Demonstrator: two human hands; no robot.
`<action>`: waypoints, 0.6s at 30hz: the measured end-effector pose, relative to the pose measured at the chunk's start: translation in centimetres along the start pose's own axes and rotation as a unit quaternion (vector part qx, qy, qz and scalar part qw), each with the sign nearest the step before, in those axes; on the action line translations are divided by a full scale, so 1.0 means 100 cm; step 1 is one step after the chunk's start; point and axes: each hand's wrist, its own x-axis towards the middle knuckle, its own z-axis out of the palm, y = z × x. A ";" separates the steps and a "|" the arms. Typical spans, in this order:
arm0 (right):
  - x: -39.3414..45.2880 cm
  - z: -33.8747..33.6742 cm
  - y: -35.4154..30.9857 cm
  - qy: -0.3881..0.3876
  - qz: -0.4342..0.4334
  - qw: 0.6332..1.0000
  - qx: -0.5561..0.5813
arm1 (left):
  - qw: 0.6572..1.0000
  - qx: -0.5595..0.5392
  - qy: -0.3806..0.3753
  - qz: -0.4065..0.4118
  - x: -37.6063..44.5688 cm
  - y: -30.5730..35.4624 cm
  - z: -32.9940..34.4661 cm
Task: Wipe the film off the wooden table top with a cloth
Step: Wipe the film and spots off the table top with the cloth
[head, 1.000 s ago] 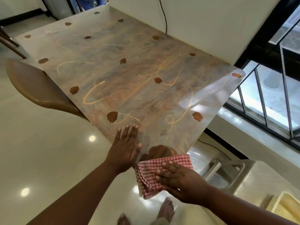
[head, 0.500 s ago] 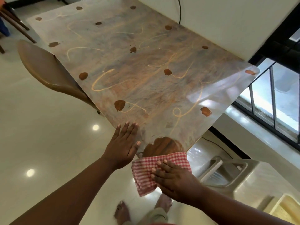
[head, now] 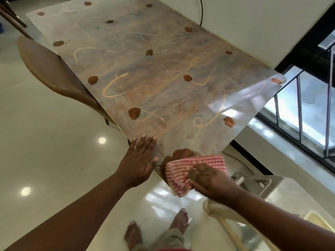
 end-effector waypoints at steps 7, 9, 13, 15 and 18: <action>0.016 0.033 -0.042 -0.043 -0.029 0.994 0.099 | 1.000 0.012 0.003 0.025 0.013 0.009 -0.005; 0.002 0.019 -0.023 -0.063 -0.040 0.991 0.115 | 0.999 0.016 0.001 0.035 0.013 0.009 -0.006; -0.012 -0.022 0.035 -0.044 0.039 0.996 0.073 | 0.999 0.017 -0.002 0.045 0.021 0.016 -0.006; 0.000 -0.037 0.058 -0.019 0.094 0.992 0.077 | 0.999 0.018 -0.003 0.043 0.026 0.021 -0.004; 0.026 -0.030 0.058 -0.001 0.127 0.989 0.076 | 0.999 0.018 -0.009 0.043 0.035 0.029 0.000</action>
